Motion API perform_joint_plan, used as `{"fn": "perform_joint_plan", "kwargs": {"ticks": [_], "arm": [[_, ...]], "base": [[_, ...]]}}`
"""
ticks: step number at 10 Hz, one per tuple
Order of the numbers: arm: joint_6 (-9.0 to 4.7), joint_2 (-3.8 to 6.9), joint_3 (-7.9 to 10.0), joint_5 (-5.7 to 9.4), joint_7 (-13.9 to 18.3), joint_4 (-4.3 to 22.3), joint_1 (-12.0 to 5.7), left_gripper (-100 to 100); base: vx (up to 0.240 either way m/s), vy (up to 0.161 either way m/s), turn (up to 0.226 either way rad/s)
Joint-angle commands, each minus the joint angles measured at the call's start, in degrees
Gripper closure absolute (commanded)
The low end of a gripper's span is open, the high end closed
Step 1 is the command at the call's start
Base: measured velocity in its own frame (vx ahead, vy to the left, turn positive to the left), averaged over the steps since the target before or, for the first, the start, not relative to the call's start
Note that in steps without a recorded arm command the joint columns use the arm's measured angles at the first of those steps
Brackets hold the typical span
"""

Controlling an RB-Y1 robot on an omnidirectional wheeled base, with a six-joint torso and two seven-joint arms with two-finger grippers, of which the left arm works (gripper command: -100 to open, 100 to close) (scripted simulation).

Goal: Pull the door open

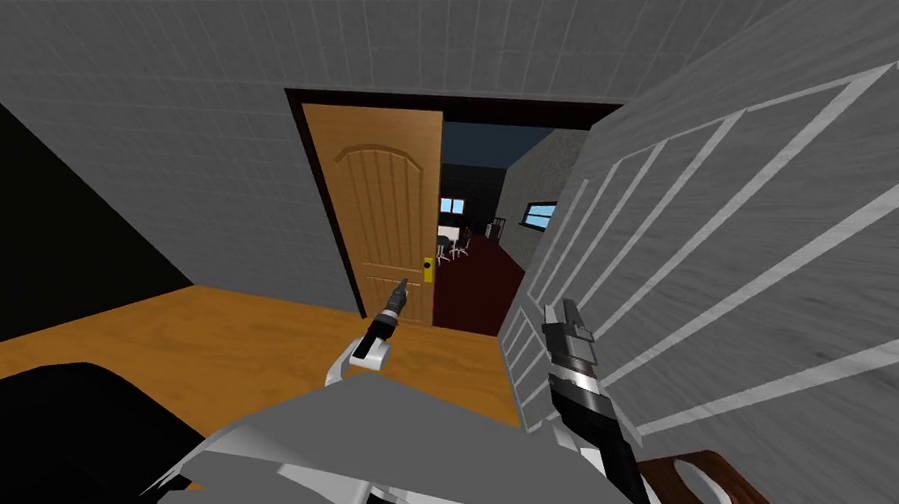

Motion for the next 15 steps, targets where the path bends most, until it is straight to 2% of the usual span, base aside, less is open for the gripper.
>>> {"fn": "perform_joint_plan", "kwargs": {"ticks": [1, 7, 11, 13, 14, 15], "arm": [[0.49, 0.16, 0.44, 0.46, 0.6, 2.4, -0.95, -100], [1.42, 0.13, 1.50, 1.47, 1.7, 8.7, -3.69, -100], [2.22, -0.13, 2.40, 2.34, 2.6, 14.1, -6.04, -100], [2.51, -0.30, 2.72, 2.65, 3.0, 16.1, -6.88, -100], [2.21, -0.32, 2.67, 2.52, 2.8, 15.9, -6.86, -100], [1.74, 1.13, 3.63, 3.15, 3.7, 17.1, -7.12, -100]], "base": [[0.125, 0.012, -0.028], [0.128, 0.021, -0.021], [0.163, 0.019, -0.024], [0.183, 0.025, -0.020], [0.095, 0.006, -0.003], [0.131, -0.022, -0.127]]}}
